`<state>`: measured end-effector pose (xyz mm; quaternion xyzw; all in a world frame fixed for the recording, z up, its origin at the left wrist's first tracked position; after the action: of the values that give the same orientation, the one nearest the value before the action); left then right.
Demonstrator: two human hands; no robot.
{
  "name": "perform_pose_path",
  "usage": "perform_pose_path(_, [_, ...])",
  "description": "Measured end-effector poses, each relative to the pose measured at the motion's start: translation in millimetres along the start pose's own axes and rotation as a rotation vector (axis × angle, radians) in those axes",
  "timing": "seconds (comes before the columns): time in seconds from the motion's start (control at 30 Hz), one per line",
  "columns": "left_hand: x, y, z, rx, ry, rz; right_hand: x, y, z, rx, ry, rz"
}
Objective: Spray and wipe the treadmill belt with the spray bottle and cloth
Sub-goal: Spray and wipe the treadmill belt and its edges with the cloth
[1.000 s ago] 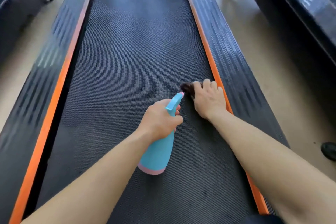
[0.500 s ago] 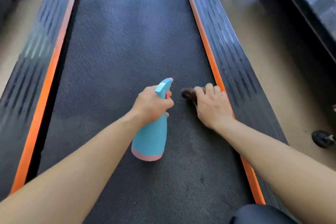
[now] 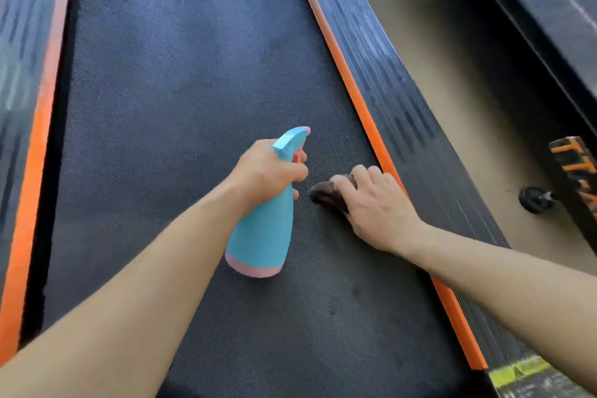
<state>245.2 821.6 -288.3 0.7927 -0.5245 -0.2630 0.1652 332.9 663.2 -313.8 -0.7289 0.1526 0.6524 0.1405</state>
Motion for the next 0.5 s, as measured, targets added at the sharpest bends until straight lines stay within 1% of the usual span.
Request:
perform_pose_path(0.1, [5.9, -3.4, -11.4, 0.024, -0.012, 0.012, 2.9, -49.5, -9.8, 0.155, 0.007, 0.032])
perform_pose_path(0.17, [9.0, -2.5, -13.9, 0.035, 0.023, 0.014, 3.4, -52.7, -10.8, 0.232, -0.01, 0.062])
perform_pose_path(0.23, [15.1, -1.1, -12.6, 0.042, 0.048, 0.036, -2.0, -24.4, -3.1, 0.276, -0.024, 0.05])
perform_pose_path(0.3, [23.5, 3.5, -10.8, 0.038, 0.029, 0.08, -5.1, 26.7, 14.5, 0.263, -0.072, 0.042])
perform_pose_path(0.4, [28.3, 18.2, -14.6, 0.032, -0.006, 0.106, -3.6, 107.5, 32.1, 0.227, -0.092, 0.118])
perform_pose_path(0.47, [26.4, 30.5, -12.5, 0.014, 0.007, 0.113, -6.3, 129.8, 35.0, 0.247, -0.104, 0.132])
perform_pose_path(0.5, [24.4, 34.7, -8.5, 0.001, 0.004, 0.11, -7.0, 124.2, 31.2, 0.264, -0.099, 0.125])
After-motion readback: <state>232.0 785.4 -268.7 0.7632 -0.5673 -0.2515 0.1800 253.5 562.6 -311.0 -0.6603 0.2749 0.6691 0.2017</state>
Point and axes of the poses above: each hand's wrist, its own y-axis away from the middle knuckle, its own x-axis out of the palm, z = x × y, the point moved 9 cm from there along -y, towards the middle knuckle, and after that the axes turned 7 degrees about z, right-handed, at the moved point
